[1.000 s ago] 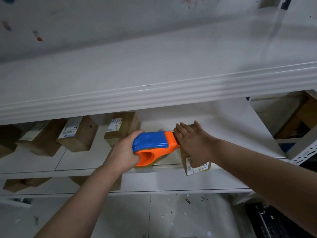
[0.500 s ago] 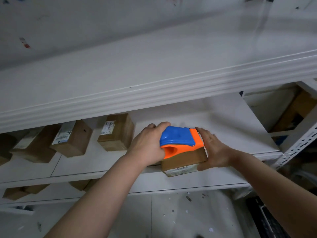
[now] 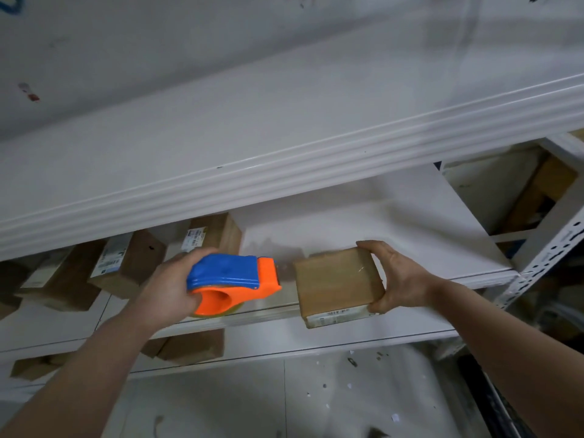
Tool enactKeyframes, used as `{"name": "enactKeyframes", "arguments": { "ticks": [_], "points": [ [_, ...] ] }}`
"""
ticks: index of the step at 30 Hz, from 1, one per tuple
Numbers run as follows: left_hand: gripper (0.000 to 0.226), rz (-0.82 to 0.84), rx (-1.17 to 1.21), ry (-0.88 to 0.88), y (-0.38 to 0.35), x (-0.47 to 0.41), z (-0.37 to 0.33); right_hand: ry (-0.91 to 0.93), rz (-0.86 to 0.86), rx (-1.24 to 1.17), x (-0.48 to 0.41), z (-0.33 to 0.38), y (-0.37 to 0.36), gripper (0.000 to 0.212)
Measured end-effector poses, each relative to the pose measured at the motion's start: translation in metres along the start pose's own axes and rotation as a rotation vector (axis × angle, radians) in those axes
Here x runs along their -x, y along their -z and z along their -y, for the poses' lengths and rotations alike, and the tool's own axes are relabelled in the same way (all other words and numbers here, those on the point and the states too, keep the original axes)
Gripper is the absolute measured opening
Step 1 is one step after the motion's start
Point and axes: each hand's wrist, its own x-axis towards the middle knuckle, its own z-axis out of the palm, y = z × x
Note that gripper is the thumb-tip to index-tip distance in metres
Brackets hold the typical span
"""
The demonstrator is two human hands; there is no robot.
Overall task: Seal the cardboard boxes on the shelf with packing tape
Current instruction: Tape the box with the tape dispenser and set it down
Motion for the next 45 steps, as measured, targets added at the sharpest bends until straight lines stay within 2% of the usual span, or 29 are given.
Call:
{"name": "enactKeyframes", "arguments": {
  "ticks": [6, 9, 11, 13, 16, 18, 21, 24, 27, 31, 35, 38, 41, 45],
  "points": [
    [0.075, 0.008, -0.050, -0.002, -0.044, -0.005, -0.003, 0.008, 0.013, 0.125, 0.000, 0.006, 0.002, 0.124],
    [0.071, -0.006, -0.034, 0.006, -0.054, -0.006, -0.008, 0.028, 0.054, 0.422, -0.001, 0.022, 0.001, 0.132],
    [0.070, -0.013, -0.032, 0.003, -0.053, -0.008, -0.009, 0.110, 0.064, 0.611, -0.003, 0.033, -0.007, 0.138],
    [0.070, -0.006, -0.053, 0.005, -0.053, -0.009, -0.010, 0.184, 0.089, 0.705, -0.003, 0.039, -0.020, 0.140],
    [0.072, -0.008, -0.058, 0.015, -0.053, -0.009, -0.013, 0.185, 0.075, 0.812, -0.006, 0.045, -0.031, 0.137],
    [0.074, -0.005, -0.062, 0.012, -0.053, -0.010, -0.014, 0.209, 0.065, 0.816, -0.007, 0.056, -0.038, 0.131],
    [0.077, 0.007, -0.038, 0.019, -0.055, -0.007, -0.012, 0.223, 0.120, 0.845, -0.010, 0.072, -0.051, 0.133],
    [0.086, 0.024, 0.050, -0.004, -0.055, -0.004, -0.004, 0.198, 0.108, 0.844, -0.025, 0.084, -0.047, 0.130],
    [0.096, 0.062, 0.173, -0.006, -0.050, 0.001, 0.010, 0.158, 0.173, 0.791, -0.036, 0.084, -0.039, 0.128],
    [0.094, 0.087, 0.307, 0.010, -0.040, 0.012, 0.034, 0.108, 0.155, 0.730, -0.033, 0.066, -0.026, 0.128],
    [0.097, 0.174, 0.264, -0.029, -0.045, 0.011, 0.032, 0.122, 0.186, 0.704, -0.036, 0.061, -0.023, 0.128],
    [0.096, 0.151, 0.186, -0.054, -0.042, 0.005, 0.025, 0.119, 0.182, 0.675, -0.038, 0.059, -0.023, 0.128],
    [0.088, 0.084, 0.029, -0.077, -0.035, 0.003, 0.014, 0.113, 0.182, 0.664, -0.039, 0.057, -0.024, 0.127],
    [0.073, 0.025, -0.317, -0.097, -0.032, -0.004, -0.036, 0.097, 0.159, 0.667, -0.038, 0.060, -0.025, 0.126]
  ]
}}
